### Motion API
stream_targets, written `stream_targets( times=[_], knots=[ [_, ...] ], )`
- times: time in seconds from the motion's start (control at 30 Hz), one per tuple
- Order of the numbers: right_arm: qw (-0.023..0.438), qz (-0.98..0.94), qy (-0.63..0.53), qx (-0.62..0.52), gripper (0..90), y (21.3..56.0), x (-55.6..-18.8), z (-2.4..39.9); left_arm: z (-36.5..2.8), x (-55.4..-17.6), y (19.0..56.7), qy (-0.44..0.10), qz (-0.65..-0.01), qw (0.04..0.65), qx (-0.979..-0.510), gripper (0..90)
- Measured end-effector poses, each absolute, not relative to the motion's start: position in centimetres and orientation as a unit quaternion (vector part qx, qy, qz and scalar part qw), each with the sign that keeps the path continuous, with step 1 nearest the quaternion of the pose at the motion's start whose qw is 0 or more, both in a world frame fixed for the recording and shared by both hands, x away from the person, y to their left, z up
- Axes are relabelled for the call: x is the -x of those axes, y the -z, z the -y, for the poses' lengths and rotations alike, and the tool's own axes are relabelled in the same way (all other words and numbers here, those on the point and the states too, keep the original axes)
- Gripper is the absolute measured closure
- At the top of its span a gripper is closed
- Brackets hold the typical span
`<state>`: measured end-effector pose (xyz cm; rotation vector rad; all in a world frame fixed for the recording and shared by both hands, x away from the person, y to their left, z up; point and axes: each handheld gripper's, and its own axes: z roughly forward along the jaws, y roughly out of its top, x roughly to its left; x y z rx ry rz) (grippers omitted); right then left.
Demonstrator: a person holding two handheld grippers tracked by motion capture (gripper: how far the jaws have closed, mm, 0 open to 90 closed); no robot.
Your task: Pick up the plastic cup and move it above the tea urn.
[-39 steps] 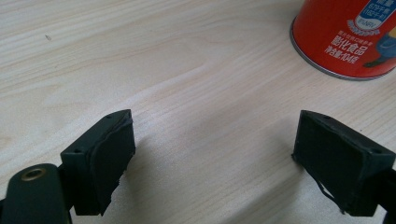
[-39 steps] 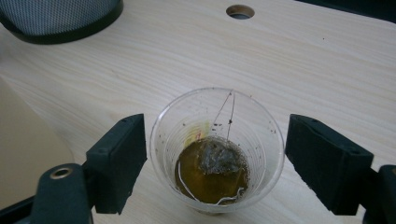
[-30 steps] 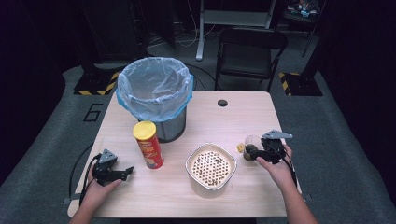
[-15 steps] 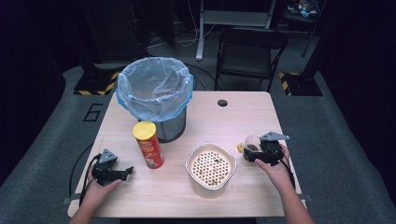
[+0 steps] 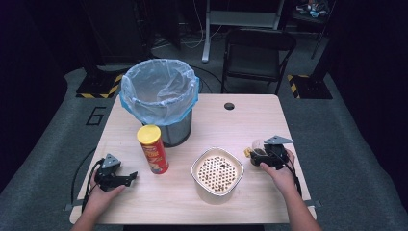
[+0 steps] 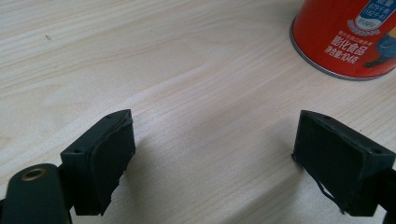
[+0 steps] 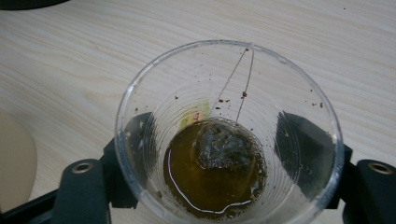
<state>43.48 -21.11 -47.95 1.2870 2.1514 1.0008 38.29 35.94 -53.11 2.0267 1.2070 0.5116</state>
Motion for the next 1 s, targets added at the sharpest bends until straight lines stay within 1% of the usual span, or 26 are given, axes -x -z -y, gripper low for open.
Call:
stream_targets(
  times=[0.17, 0.27, 0.43, 0.83, 1.0],
  knots=[
    [0.22, -0.783, -0.366, -0.452, 30.4, 47.8, -43.3, 21.1, -35.9, -38.3, 53.1, -0.199, -0.467, 0.356, -0.784, 12.2],
    [0.227, -0.777, -0.386, -0.443, 30.0, 47.6, -43.0, 21.2, -35.9, -38.3, 53.1, -0.199, -0.467, 0.356, -0.784, 12.2],
    [0.223, -0.775, -0.403, -0.433, 28.7, 47.3, -42.8, 21.1, -35.9, -38.3, 53.1, -0.198, -0.468, 0.356, -0.784, 12.2],
    [0.224, -0.781, -0.415, -0.411, 28.2, 46.0, -42.2, 20.4, -35.9, -38.3, 53.1, -0.199, -0.467, 0.356, -0.784, 12.1],
    [0.231, -0.783, -0.416, -0.4, 28.2, 45.6, -42.1, 20.1, -35.9, -38.3, 53.1, -0.2, -0.467, 0.357, -0.784, 12.1]
  ],
)
